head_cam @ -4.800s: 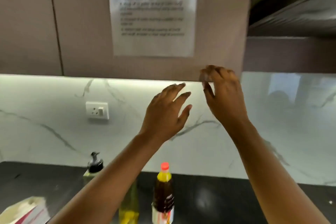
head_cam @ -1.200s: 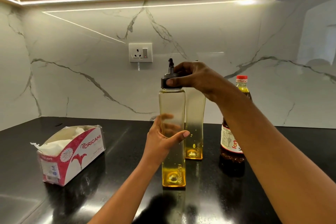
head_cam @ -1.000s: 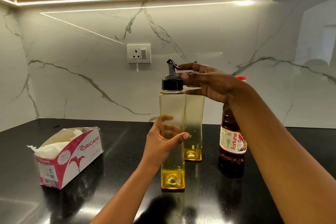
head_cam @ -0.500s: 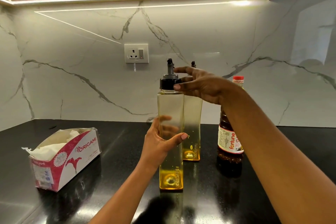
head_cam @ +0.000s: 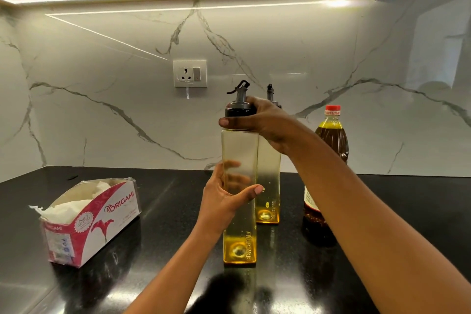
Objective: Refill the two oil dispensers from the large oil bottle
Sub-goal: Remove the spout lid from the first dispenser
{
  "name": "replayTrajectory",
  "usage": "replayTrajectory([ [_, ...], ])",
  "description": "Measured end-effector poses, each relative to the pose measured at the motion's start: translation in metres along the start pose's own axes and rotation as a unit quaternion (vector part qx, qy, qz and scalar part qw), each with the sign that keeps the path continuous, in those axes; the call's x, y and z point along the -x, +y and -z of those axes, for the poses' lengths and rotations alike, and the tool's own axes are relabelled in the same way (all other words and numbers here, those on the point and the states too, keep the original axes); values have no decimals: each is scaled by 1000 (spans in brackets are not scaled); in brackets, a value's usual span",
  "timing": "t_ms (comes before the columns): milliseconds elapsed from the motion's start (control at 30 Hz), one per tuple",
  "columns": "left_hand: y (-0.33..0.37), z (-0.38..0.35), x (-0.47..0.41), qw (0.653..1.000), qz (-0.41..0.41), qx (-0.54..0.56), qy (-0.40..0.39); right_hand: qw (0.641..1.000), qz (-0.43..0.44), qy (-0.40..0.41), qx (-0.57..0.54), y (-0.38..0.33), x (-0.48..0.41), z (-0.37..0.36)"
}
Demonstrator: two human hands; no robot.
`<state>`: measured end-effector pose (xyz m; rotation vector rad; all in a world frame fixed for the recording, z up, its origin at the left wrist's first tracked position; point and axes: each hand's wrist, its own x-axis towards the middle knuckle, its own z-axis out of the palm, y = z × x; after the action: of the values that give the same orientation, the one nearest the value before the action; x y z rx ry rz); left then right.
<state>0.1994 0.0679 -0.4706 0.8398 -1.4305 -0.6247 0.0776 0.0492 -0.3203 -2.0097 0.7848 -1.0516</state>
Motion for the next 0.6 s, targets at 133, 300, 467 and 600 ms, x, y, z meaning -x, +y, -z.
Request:
replayTrajectory([
  [133, 0, 1, -1, 1000, -4, -1, -4, 998, -13, -15, -65, 8, 7, 24],
  [300, -2, 2, -1, 1000, -2, 0, -6, 999, 18, 12, -35, 8, 12, 39],
  [467, -2, 2, -1, 1000, -1, 2, -8, 999, 22, -46, 13, -6, 4, 17],
  [600, -1, 1, -1, 1000, 1, 4, -7, 999, 3, -32, -14, -4, -2, 6],
])
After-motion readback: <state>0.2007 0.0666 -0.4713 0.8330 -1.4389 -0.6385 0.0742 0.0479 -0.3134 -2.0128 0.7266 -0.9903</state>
